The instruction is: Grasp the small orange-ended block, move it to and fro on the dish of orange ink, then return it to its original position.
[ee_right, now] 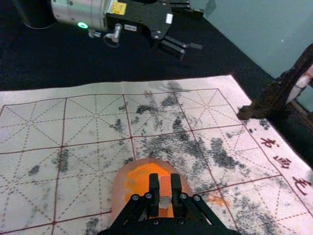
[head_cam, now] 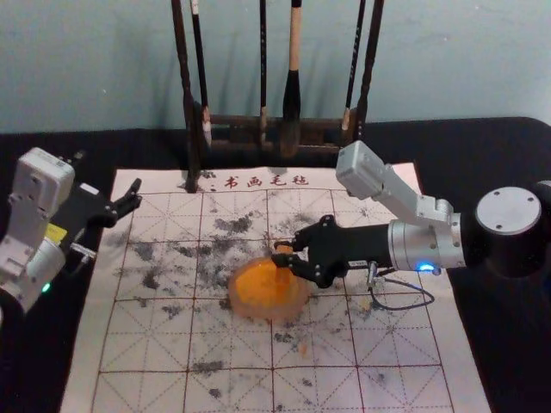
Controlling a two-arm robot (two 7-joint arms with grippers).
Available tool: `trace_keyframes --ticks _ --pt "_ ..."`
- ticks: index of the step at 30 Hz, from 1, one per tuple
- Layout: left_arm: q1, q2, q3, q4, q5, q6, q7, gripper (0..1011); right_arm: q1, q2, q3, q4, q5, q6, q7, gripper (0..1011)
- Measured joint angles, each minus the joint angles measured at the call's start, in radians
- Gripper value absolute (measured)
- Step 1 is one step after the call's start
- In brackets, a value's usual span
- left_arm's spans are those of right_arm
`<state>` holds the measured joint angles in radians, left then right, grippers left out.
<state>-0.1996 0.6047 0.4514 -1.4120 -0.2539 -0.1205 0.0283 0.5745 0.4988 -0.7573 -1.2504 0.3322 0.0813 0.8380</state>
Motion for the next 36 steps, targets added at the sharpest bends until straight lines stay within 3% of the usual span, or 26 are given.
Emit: trace_keyframes --ticks 17,36 --pt "0.0 0.0 0.0 0.0 0.0 0.0 0.0 1001 -0.029 0.019 -0.015 -0.054 0.016 0.0 0.019 149" --pt "0.0 0.0 0.0 0.0 0.0 0.0 0.0 1001 0.004 -0.045 -0.035 0.008 0.017 -0.008 0.006 149"
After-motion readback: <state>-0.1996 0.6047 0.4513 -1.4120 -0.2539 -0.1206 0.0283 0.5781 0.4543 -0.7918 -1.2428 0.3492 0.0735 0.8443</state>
